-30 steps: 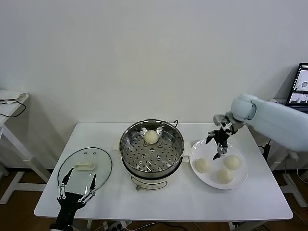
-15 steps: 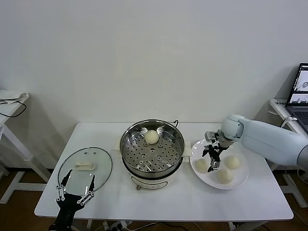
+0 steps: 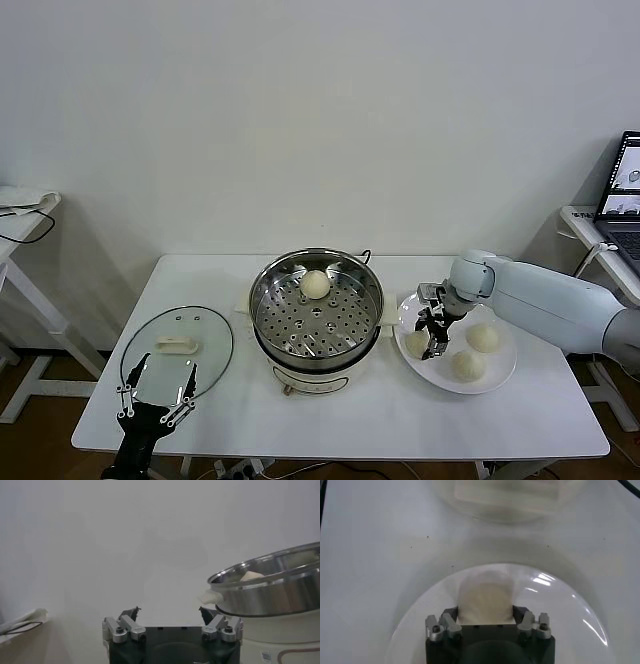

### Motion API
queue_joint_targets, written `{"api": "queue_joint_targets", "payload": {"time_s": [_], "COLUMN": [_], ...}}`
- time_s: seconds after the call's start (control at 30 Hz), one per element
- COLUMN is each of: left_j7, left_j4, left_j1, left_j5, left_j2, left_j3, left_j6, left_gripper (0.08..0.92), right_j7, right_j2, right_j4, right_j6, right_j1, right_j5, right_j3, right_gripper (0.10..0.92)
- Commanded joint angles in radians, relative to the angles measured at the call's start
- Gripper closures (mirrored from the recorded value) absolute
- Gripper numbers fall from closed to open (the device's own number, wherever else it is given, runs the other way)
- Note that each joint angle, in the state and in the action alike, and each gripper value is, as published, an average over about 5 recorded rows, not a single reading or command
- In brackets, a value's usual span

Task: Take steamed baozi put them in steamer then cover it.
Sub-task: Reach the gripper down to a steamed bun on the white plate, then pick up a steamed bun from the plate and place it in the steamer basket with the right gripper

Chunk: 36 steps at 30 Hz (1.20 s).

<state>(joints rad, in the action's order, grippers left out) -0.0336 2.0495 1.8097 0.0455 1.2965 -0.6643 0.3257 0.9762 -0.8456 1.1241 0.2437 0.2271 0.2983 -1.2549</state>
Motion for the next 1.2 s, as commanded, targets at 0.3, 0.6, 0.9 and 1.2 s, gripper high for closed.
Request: {"api": "queue_joint_targets", "payload": {"time_s": [0.3,0.6,0.9,1.2], "left_j7": [-0.001,-0.003,-0.005,-0.006], "left_j4": [0.011,0.014,0.01,0.008], "left_j1": [-0.003,-0.016,-0.024,-0.027], "left_j5": [-0.001,-0.003,-0.003,-0.004], "left_j2": [-0.013,-0.018,-0.021,-0.02], "left_j3": [0.005,0.019,0.024,0.026], "left_j6": [0.001,-0.004,-0.003,0.002], "left_gripper": [0.177,0.177,0.177,0.177], "right_j7": [0.263,0.32,0.146,-0.055], "right_j2": [0.015,-0.181,-0.439,-0.608], "right_j4": [0.055,0.15,0.2,0.101], "right_j6": [-0.048,-0.015,0.103,0.191], "right_j1": [0.428,0.692,0.627,0.486], "right_j5": [0.033,0.207,0.405,0.456], "right_j3": [-0.075,-0.162,-0.223,-0.263], "right_gripper": [0.385,0.389,0.391,0.397]}}
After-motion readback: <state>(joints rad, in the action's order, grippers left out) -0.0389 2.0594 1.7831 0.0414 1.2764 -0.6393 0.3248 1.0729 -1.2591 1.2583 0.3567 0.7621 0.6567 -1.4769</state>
